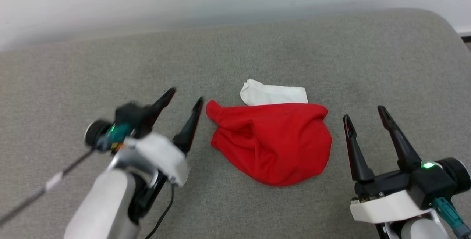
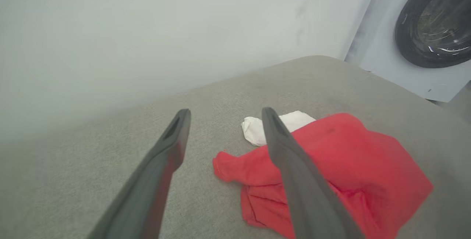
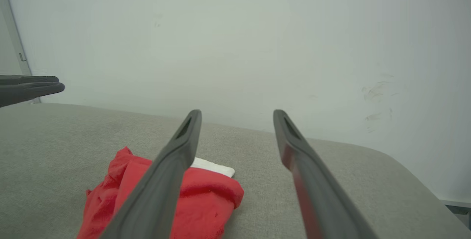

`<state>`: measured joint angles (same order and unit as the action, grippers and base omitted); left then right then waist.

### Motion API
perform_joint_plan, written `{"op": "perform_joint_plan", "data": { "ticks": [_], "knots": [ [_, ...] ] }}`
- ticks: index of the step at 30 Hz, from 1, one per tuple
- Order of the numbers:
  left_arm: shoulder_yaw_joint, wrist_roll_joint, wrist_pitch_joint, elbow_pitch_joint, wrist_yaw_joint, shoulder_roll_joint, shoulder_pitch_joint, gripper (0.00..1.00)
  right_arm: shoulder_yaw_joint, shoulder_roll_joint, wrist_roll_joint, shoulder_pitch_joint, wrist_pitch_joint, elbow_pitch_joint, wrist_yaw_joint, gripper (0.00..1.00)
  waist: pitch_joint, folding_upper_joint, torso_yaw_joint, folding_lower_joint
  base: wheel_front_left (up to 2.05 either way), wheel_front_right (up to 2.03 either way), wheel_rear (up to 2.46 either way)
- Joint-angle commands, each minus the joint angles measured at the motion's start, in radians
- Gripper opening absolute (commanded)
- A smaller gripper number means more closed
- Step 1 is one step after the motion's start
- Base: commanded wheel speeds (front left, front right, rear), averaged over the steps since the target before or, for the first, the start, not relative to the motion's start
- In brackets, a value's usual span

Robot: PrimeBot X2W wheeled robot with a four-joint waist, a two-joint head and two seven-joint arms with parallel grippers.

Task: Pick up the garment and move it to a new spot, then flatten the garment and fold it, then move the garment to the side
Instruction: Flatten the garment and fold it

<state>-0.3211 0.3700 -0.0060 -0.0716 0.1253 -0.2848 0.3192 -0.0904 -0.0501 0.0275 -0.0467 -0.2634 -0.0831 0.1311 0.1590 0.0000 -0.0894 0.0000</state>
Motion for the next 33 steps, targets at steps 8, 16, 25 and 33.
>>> {"op": "perform_joint_plan", "data": {
  "ticks": [8,16,25,33],
  "knots": [
    [-0.273,0.321,0.482,-0.001,0.004,-0.166,0.353,1.0,0.001,0.0,-0.012,-0.058,-0.002,-0.013,-0.001,1.0,0.102,0.0,-0.028,0.0,0.0,0.0,0.0],
    [-0.363,0.508,0.752,-0.09,0.004,-0.226,0.533,1.0,-0.009,0.0,-0.038,-0.083,-0.002,-0.018,-0.001,1.0,0.174,0.0,-0.073,0.0,0.0,0.0,0.0],
    [-0.464,0.517,0.803,-0.224,0.004,-0.241,0.603,1.0,-0.011,0.0,-0.062,-0.116,-0.002,-0.023,-0.001,1.0,0.24,0.0,-0.112,0.0,0.0,0.0,0.0],
    [-0.542,0.588,0.767,-0.249,0.004,-0.27,0.577,0.0,-0.003,0.0,-0.068,-0.116,-0.002,-0.019,-0.001,1.0,0.246,0.0,-0.113,0.0,0.0,0.0,0.0]
  ]
}}
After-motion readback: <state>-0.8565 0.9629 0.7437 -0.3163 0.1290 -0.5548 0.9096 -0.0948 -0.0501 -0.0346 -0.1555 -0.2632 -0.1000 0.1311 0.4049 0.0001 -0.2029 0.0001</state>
